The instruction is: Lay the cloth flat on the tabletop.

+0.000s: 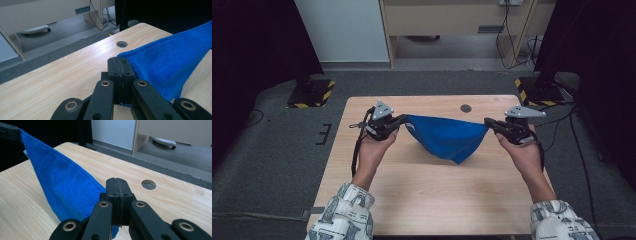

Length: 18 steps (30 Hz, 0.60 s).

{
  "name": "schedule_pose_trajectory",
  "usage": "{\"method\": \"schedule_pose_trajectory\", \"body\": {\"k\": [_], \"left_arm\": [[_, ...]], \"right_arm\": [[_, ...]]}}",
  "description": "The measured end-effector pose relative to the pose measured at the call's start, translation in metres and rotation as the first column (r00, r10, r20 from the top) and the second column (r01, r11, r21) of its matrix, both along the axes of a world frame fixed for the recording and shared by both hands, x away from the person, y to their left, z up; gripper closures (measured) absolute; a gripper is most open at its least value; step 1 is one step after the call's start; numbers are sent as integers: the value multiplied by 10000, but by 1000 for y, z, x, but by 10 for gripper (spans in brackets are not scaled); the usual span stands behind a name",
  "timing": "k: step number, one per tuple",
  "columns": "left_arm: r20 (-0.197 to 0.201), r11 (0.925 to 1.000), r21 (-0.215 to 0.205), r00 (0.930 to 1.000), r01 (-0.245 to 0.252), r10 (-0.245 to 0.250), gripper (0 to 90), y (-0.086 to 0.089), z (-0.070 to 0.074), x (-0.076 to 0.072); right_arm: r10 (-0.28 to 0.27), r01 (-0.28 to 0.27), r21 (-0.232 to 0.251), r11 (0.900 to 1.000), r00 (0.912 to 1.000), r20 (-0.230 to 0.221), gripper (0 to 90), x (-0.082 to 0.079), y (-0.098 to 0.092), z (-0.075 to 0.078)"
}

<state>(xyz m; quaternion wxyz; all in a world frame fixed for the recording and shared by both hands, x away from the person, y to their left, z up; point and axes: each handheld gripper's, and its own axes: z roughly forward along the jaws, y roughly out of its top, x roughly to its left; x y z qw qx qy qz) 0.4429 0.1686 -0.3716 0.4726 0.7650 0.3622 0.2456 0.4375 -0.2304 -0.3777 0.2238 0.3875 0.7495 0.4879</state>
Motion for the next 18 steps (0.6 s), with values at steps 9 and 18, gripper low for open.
{"method": "schedule_pose_trajectory", "body": {"k": [9, 18], "left_arm": [[-90, 9997, 229, 9999, 68, -66, 894, -3, -7, 9], [-419, 10000, -33, 9991, -11, 9, 894, 5, -13, 16]], "right_arm": [[-96, 95, -227, 9997, 9999, -56, 900, 13, 7, -2], [-350, 349, -132, 9993, 9994, -74, 900, 18, -2, -3]]}}
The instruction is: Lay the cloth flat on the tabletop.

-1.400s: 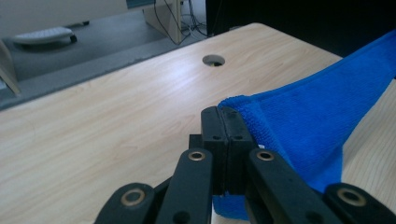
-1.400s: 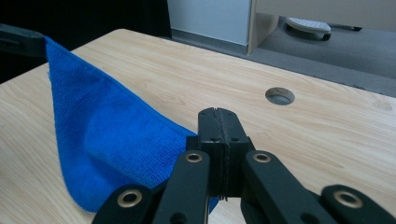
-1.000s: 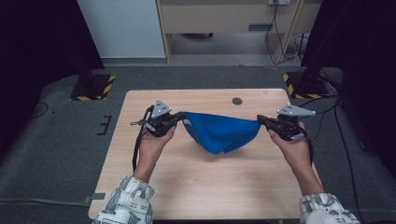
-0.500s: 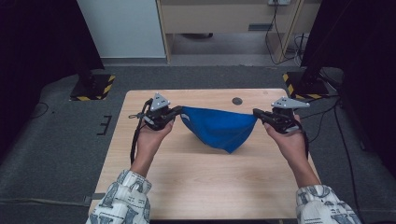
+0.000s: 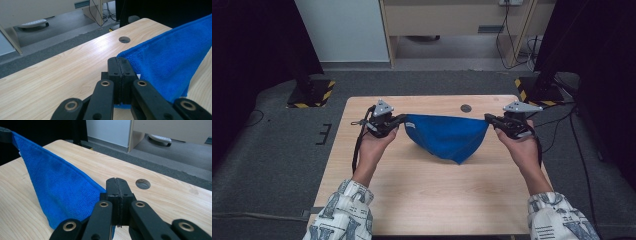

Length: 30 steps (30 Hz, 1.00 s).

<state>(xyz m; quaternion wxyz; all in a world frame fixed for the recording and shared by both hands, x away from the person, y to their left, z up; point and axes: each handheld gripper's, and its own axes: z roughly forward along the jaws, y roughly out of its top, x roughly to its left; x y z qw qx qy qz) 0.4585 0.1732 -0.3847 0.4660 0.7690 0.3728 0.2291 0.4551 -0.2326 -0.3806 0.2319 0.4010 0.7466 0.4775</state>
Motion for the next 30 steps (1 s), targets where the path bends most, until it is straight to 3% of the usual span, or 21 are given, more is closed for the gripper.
{"method": "schedule_pose_trajectory", "body": {"k": [15, 30], "left_arm": [[208, 9991, -425, 9998, 83, -74, 894, 11, 11, -12], [585, 9977, -593, 9978, 341, -307, 894, 12, 26, -28]], "right_arm": [[127, -152, 390, 9991, 9979, 630, 900, -18, -1, 23], [158, -208, 559, 9982, 9960, 883, 900, -28, -2, 35]]}}
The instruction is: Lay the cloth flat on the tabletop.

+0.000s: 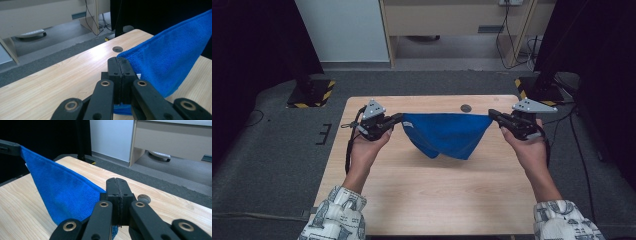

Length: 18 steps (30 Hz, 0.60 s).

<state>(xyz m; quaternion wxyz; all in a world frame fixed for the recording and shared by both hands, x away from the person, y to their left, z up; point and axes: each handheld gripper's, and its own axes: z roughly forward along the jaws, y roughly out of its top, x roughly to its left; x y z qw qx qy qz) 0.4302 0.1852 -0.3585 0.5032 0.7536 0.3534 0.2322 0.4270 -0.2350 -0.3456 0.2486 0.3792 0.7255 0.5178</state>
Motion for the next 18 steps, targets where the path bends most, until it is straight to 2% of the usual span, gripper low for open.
{"method": "schedule_pose_trajectory", "body": {"k": [9, 14, 18], "left_arm": [[351, 9998, -45, 9992, 170, -168, 894, 2, 9, -16], [337, 9998, 46, 9992, 204, -205, 894, 3, 9, -17], [511, 9996, 9, 9983, 272, -272, 894, 3, 14, -22]], "right_arm": [[85, -87, 89, 9999, 9996, 272, 900, -12, -4, 8], [189, -192, 77, 9998, 9992, 354, 900, -18, -3, 10], [232, -235, 57, 9997, 9990, 383, 900, -20, -3, 11]]}}
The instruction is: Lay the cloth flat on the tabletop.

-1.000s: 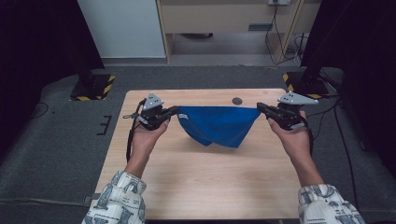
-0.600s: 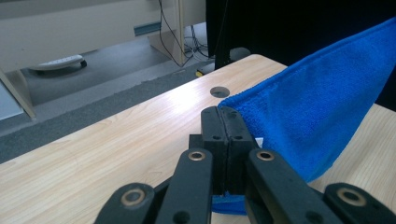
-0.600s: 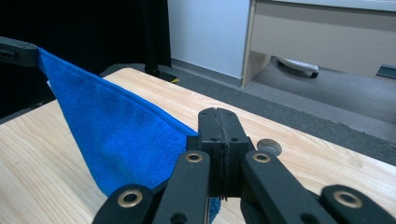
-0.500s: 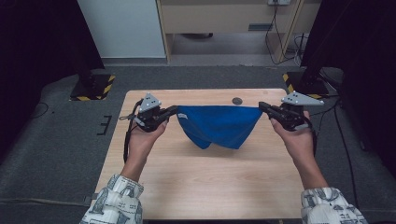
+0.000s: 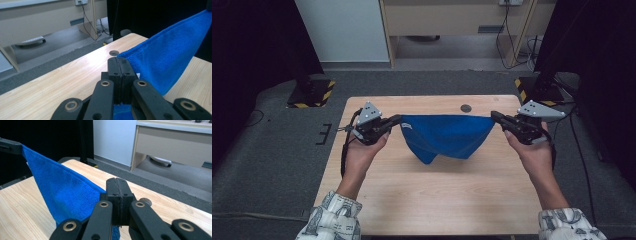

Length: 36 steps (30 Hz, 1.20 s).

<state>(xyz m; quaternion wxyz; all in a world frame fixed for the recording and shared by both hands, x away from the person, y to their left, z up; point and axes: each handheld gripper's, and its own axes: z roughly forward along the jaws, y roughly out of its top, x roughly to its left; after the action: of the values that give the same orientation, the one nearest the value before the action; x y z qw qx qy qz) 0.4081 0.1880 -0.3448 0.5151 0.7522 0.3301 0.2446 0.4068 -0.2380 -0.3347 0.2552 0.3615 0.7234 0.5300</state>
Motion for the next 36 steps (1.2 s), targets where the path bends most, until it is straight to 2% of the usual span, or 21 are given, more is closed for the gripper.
{"method": "schedule_pose_trajectory", "body": {"k": [9, 12, 16, 26, 30, 32, 33, 36], "left_arm": [[501, 9997, 23, 9984, 259, -260, 894, -1, 13, -21], [676, 9994, 147, 9972, 316, -325, 894, -3, 19, -28], [869, 9990, 17, 9953, 437, -437, 894, -2, 26, -40], [1491, 9971, 276, 9861, 705, -738, 893, 1, 42, -73], [1181, 9966, 491, 9904, 658, -712, 893, 1, 42, -67], [841, 9968, 554, 9945, 584, -629, 893, 1, 37, -56], [520, 9965, 536, 9964, 641, -669, 893, 1, 32, -47], [-44, 9967, 583, 9984, 571, -569, 893, 1, 18, -27]], "right_arm": [[13, -26, 335, 9994, 9993, 370, 900, -20, -11, 11], [60, -83, 385, 9992, 9981, 606, 900, -29, -14, 17], [110, -139, 386, 9992, 9971, 747, 900, -38, -17, 22], [470, -522, 318, 9981, 9883, 1448, 900, -80, -19, 44], [554, -565, 44, 9984, 9890, 1371, 900, -82, -16, 45], [534, -519, -164, 9985, 9920, 1142, 900, -74, -13, 40], [525, -506, -214, 9985, 9934, 1023, 900, -71, -12, 37], [449, -425, -438, 9981, 9975, 554, 900, -52, -8, 24]]}}
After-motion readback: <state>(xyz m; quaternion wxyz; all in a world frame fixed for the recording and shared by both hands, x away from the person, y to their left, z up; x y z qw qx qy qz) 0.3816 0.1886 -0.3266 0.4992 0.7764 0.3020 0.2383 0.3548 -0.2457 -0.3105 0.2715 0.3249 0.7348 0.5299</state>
